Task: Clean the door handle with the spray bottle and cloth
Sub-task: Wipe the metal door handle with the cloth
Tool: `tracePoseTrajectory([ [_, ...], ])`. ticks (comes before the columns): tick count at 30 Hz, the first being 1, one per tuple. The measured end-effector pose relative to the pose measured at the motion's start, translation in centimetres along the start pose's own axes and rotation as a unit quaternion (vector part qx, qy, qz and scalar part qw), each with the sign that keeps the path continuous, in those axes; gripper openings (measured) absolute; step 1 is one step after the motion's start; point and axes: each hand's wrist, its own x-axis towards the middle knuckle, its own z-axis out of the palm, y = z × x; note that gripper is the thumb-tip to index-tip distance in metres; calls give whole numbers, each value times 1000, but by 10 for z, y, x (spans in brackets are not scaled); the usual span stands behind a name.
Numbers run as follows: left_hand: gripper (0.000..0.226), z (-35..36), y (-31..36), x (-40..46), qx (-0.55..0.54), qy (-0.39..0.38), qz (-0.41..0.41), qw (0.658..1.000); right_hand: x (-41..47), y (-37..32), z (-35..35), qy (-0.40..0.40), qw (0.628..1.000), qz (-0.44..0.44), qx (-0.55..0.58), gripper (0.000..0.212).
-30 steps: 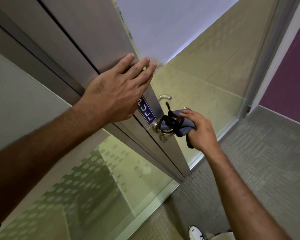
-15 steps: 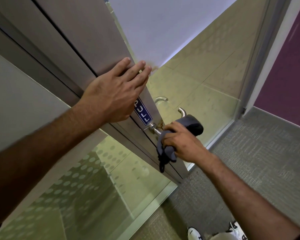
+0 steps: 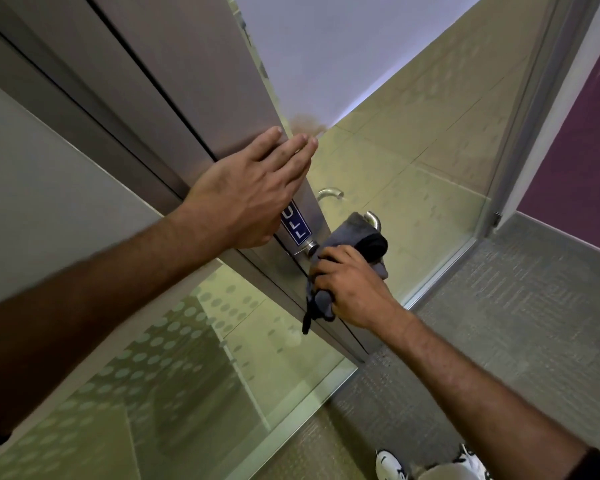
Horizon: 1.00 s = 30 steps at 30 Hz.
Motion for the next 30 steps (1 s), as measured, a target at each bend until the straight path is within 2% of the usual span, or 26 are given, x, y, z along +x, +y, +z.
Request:
tracePoseTrajectory([
  [2, 85, 2, 5, 2, -17, 1, -4, 1000, -15, 13, -6, 27, 1000, -13, -2, 30],
  [3, 85, 3, 6, 2, -27, 6, -9, 1000, -28, 22, -3, 93, 995, 34, 8, 35],
  [4, 84, 4, 6, 3, -35, 13, -13, 999, -42, 28, -1, 187, 974, 109, 63, 39],
  [5, 84, 4, 6, 3, -39, 20, -15, 999, -54, 30, 3, 285, 923, 200, 165, 44],
  [6, 84, 5, 6, 3, -40, 25, -15, 999, -63, 29, 11, 371, 835, 292, 284, 47],
  [7, 84, 4, 6, 3, -37, 27, -16, 999, -65, 28, 18, 432, 727, 374, 382, 45],
  [8, 84, 4, 6, 4, -35, 25, -15, 999, -65, 26, 30, 460, 623, 442, 453, 40],
  [9, 84, 3, 7, 4, -32, 22, -14, 999, -62, 26, 43, 455, 547, 488, 506, 37],
  [10, 84, 2, 7, 4, -31, 19, -14, 999, -58, 23, 56, 431, 505, 515, 542, 38],
  [11, 84, 2, 7, 5, -30, 18, -14, 999, -52, 18, 68, 403, 489, 526, 567, 39],
  [14, 83, 1, 7, 5, -35, 15, -16, 999, -23, -2, 95, 346, 535, 526, 562, 40],
  [16, 83, 1, 8, 6, -39, 10, -14, 999, -6, -10, 109, 319, 548, 534, 559, 51],
  [17, 83, 2, 8, 6, -39, 9, -14, 999, -3, -10, 115, 308, 568, 529, 550, 57],
  [19, 83, 3, 8, 6, -34, 12, -12, 999, -3, -5, 123, 303, 641, 490, 507, 65],
  [22, 83, 3, 7, 7, -33, 6, -10, 999, -15, 13, 134, 289, 799, 428, 309, 49],
  [23, 83, 2, 7, 7, -33, 4, -10, 999, -17, 19, 138, 276, 835, 411, 240, 44],
  [24, 83, 1, 7, 7, -34, 4, -9, 999, -19, 22, 140, 264, 853, 405, 196, 42],
  [27, 83, 0, 7, 7, -35, 5, -9, 999, -26, 24, 145, 265, 849, 426, 164, 45],
  [30, 84, 0, 8, 7, -30, 0, -10, 1000, -31, 32, 145, 309, 820, 426, 225, 60],
])
